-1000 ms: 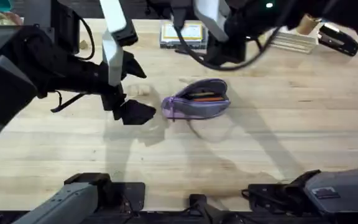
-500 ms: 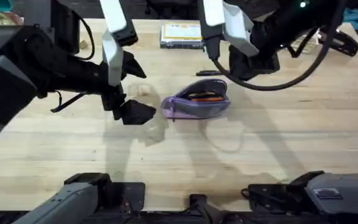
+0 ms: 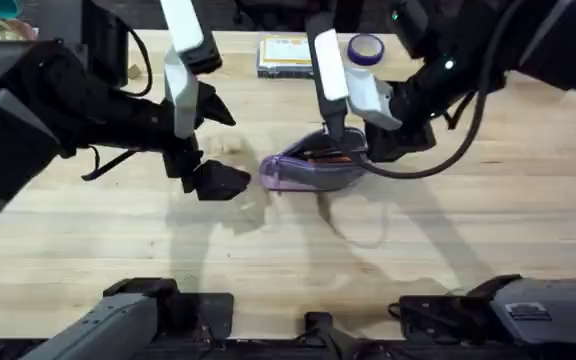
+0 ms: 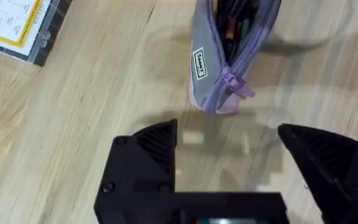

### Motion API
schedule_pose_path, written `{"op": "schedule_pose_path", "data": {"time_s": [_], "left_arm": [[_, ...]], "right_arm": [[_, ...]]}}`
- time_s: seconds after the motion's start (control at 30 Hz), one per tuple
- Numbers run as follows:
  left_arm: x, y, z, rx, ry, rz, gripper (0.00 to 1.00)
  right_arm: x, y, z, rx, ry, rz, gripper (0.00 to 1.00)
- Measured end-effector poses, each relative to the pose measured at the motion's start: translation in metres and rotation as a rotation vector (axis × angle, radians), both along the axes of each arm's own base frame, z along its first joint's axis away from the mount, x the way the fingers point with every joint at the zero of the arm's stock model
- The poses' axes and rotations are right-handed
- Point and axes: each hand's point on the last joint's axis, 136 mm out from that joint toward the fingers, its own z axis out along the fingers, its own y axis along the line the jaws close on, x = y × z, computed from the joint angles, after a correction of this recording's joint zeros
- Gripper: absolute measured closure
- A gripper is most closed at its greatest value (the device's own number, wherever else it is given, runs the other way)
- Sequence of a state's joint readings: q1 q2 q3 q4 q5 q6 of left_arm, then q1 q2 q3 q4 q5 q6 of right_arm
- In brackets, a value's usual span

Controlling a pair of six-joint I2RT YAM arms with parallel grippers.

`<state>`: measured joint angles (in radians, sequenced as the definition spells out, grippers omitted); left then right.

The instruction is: Unzip the bag, pick up the pens from the table one at a time and place them inside, then zip the bag closed.

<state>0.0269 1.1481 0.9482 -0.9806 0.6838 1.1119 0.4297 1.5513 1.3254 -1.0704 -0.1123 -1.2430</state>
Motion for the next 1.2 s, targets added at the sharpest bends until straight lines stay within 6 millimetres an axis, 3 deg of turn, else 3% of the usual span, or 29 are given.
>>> {"op": "schedule_pose_path", "data": {"time_s": [0.17, 0.47, 0.63, 0.8, 0.83, 1.0, 1.03, 1.2], "left_arm": [[0.0, 0.0, 0.0, 0.0, 0.0, 0.0, 0.007], [0.0, 0.0, 0.0, 0.0, 0.0, 0.0, 0.008], [0.0, 0.0, 0.0, 0.0, 0.0, 0.0, 0.007], [0.0, 0.0, 0.0, 0.0, 0.0, 0.0, 0.007], [0.0, 0.0, 0.0, 0.0, 0.0, 0.0, 0.008], [0.0, 0.0, 0.0, 0.0, 0.0, 0.0, 0.007], [0.0, 0.0, 0.0, 0.0, 0.0, 0.0, 0.007], [0.0, 0.0, 0.0, 0.0, 0.0, 0.0, 0.007]], "right_arm": [[0.012, 0.012, -0.006, 0.025, -0.055, 0.022, 0.97], [0.025, 0.06, -0.034, 0.068, -0.072, 0.124, 0.97], [0.02, 0.071, -0.054, 0.044, -0.037, 0.159, 0.97], [0.02, 0.073, -0.054, 0.038, -0.045, 0.165, 0.952], [0.02, 0.073, -0.054, 0.038, -0.044, 0.162, 0.845], [0.017, 0.08, -0.055, 0.04, -0.049, 0.182, 0.117], [0.016, 0.079, -0.055, 0.031, -0.046, 0.186, 0.035], [0.011, 0.069, -0.058, -0.016, -0.024, 0.172, 0.005]]}}
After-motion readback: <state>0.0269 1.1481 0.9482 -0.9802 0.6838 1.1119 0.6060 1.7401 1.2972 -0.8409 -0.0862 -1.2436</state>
